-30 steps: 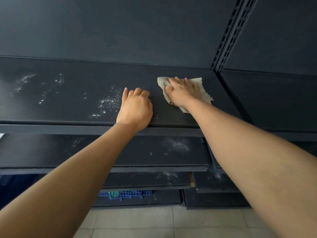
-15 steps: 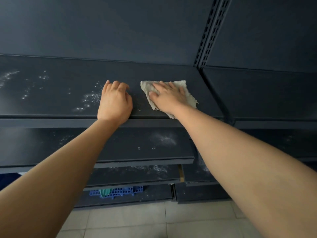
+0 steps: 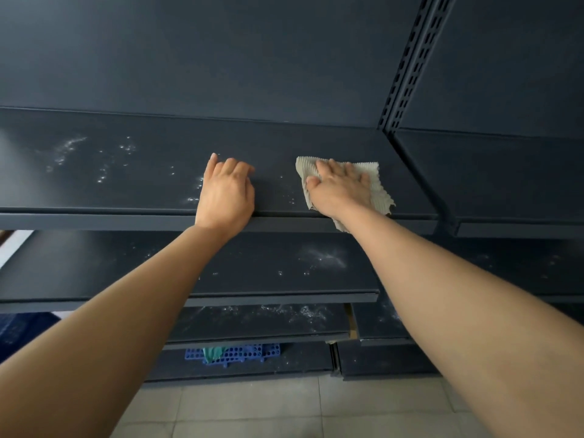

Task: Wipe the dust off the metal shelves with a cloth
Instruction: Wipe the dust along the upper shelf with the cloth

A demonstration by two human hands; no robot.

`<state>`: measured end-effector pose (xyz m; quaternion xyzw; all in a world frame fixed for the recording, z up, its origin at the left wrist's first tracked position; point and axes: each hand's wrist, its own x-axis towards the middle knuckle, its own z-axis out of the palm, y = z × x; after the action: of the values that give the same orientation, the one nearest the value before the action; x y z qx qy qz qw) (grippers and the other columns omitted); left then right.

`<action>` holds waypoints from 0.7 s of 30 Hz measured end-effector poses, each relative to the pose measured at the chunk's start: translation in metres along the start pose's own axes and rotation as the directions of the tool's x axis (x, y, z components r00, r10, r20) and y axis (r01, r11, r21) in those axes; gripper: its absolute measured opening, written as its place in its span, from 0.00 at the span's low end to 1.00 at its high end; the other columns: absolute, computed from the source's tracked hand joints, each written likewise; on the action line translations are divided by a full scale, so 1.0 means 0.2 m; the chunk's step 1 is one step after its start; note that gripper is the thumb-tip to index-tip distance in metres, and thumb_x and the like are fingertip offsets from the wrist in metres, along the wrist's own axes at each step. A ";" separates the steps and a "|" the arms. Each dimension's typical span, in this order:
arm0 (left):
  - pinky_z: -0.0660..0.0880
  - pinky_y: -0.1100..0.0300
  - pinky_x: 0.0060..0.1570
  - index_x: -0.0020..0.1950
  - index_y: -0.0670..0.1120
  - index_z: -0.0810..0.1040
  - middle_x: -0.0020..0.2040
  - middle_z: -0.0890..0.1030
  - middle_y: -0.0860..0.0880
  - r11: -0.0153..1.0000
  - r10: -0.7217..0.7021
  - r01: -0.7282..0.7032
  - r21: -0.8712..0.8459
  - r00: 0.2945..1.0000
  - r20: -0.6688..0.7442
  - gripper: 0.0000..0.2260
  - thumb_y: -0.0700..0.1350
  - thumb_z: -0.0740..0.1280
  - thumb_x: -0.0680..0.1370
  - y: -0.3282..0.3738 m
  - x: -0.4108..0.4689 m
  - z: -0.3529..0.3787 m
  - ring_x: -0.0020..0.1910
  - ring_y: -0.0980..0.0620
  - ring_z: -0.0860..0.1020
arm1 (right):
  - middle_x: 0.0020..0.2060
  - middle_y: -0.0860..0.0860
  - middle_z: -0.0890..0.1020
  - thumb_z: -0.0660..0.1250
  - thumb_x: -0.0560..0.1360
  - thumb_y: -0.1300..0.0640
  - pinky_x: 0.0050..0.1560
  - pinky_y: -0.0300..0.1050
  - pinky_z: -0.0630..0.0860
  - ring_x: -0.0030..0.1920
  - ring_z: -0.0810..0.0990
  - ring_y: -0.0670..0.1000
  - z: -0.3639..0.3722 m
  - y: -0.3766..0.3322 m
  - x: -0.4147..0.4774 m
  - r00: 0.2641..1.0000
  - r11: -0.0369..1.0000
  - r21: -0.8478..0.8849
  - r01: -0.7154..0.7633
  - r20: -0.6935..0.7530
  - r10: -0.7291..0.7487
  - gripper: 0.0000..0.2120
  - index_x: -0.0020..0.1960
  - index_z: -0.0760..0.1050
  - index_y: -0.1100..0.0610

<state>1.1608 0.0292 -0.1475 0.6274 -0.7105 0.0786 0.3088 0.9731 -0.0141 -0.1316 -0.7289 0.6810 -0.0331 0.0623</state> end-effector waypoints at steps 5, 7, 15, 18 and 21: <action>0.50 0.50 0.73 0.57 0.37 0.76 0.51 0.79 0.40 1.000 -0.017 0.017 0.026 1.000 -0.007 0.13 0.35 0.57 0.76 -0.15 -0.04 -0.11 0.55 0.40 0.74 | 0.78 0.50 0.48 0.42 0.81 0.46 0.74 0.60 0.41 0.77 0.43 0.58 0.04 -0.34 -0.02 0.996 0.997 0.000 0.080 0.025 -0.080 0.26 0.78 0.47 0.49; 0.50 0.50 0.73 0.57 0.38 0.76 0.51 0.79 0.40 0.999 -0.003 0.003 0.032 1.000 -0.003 0.12 0.35 0.58 0.76 -0.19 -0.05 -0.13 0.55 0.40 0.74 | 0.78 0.50 0.48 0.42 0.81 0.46 0.74 0.60 0.40 0.77 0.43 0.58 0.05 -0.41 -0.02 0.996 0.996 0.006 0.090 0.025 -0.090 0.26 0.79 0.46 0.49; 0.49 0.53 0.73 0.56 0.38 0.76 0.51 0.78 0.40 0.994 0.098 -0.096 -0.049 0.994 0.056 0.12 0.36 0.56 0.77 -0.13 0.02 -0.05 0.53 0.41 0.74 | 0.78 0.48 0.49 0.42 0.81 0.44 0.75 0.57 0.43 0.78 0.45 0.54 0.07 -0.31 -0.01 0.999 0.999 0.029 0.035 -0.004 -0.034 0.26 0.78 0.47 0.47; 0.48 0.53 0.73 0.57 0.39 0.75 0.52 0.78 0.41 0.989 0.133 -0.126 -0.078 0.987 0.087 0.13 0.36 0.56 0.76 -0.09 0.06 -0.01 0.54 0.41 0.74 | 0.78 0.48 0.50 0.42 0.81 0.44 0.75 0.57 0.44 0.78 0.46 0.54 0.07 -0.24 0.02 0.999 0.999 0.016 -0.042 -0.016 0.042 0.27 0.78 0.48 0.47; 0.49 0.52 0.73 0.58 0.39 0.75 0.53 0.77 0.41 0.989 0.137 -0.128 -0.080 0.983 0.119 0.13 0.37 0.55 0.77 -0.09 0.07 0.02 0.54 0.42 0.73 | 0.78 0.48 0.49 0.42 0.81 0.44 0.75 0.57 0.43 0.78 0.45 0.55 0.07 -0.24 0.06 0.998 0.998 0.012 -0.055 -0.016 0.055 0.27 0.78 0.48 0.47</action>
<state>1.1768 0.0110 -0.1480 0.5708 -0.7710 0.0343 0.2803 1.0236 -0.0233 -0.1386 -0.7093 0.7010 -0.0415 0.0618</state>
